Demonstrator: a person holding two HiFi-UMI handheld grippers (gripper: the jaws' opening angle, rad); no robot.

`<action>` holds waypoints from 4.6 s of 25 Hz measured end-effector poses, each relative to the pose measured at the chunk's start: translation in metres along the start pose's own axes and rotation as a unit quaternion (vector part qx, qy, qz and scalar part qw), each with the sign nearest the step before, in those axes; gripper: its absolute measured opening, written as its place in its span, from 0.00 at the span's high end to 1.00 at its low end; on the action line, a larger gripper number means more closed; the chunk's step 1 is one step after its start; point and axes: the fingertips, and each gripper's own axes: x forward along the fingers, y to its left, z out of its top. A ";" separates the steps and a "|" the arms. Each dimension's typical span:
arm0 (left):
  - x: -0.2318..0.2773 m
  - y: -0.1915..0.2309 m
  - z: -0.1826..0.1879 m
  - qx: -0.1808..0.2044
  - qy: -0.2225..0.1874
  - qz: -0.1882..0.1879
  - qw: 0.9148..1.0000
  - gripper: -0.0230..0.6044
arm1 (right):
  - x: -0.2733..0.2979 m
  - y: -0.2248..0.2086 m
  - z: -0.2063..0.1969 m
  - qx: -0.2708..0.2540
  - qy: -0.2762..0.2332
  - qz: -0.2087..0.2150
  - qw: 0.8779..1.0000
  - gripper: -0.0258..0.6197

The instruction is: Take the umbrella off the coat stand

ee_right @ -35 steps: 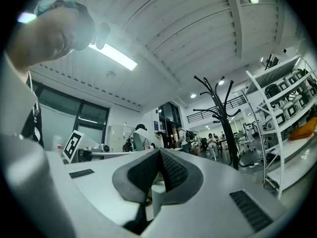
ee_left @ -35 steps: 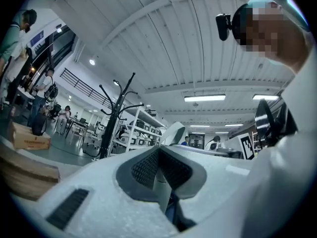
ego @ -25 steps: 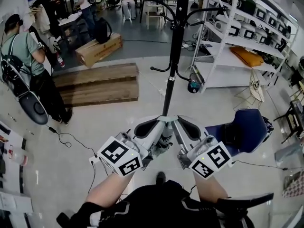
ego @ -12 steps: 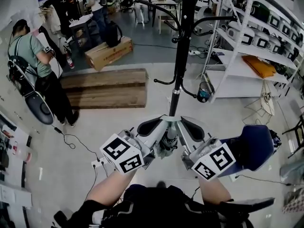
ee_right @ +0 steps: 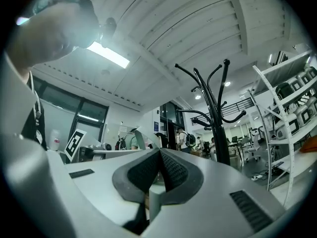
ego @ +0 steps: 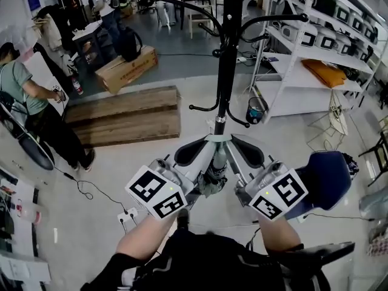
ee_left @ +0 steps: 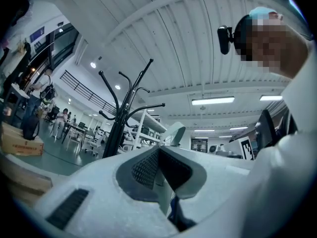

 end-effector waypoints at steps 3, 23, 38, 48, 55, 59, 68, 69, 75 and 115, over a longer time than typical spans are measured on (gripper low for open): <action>0.012 0.016 0.011 0.006 0.009 -0.022 1.000 0.95 | 0.018 -0.012 0.007 -0.001 0.000 -0.020 1.000 0.95; 0.090 0.092 0.069 0.019 -0.006 -0.113 0.993 0.95 | 0.098 -0.083 0.050 -0.052 -0.037 -0.093 0.994 0.95; 0.119 0.108 0.089 0.038 -0.006 -0.166 0.985 0.95 | 0.123 -0.118 0.067 -0.076 -0.034 -0.134 0.987 0.95; 0.136 0.133 0.071 0.030 0.019 -0.165 0.986 0.95 | 0.133 -0.140 0.048 -0.065 -0.019 -0.144 0.987 0.95; 0.146 0.139 0.065 0.021 0.020 -0.176 0.984 0.95 | 0.139 -0.151 0.042 -0.067 -0.014 -0.157 0.985 0.95; 0.154 0.142 0.071 0.013 0.011 -0.183 0.983 0.95 | 0.142 -0.155 0.050 -0.068 -0.023 -0.162 0.984 0.95; 0.164 0.148 0.068 0.015 0.006 -0.186 0.982 0.95 | 0.139 -0.168 0.048 -0.065 -0.023 -0.172 0.983 0.95; 0.166 0.149 0.066 0.014 0.008 -0.187 0.982 0.95 | 0.140 -0.172 0.046 -0.062 -0.022 -0.176 0.982 0.95; 0.176 0.161 0.060 0.012 0.010 -0.167 0.986 0.95 | 0.144 -0.190 0.037 -0.057 -0.015 -0.190 0.980 0.95; 0.176 0.163 0.015 0.071 -0.015 -0.127 0.989 0.94 | 0.133 -0.192 -0.011 -0.062 0.023 -0.150 0.986 0.95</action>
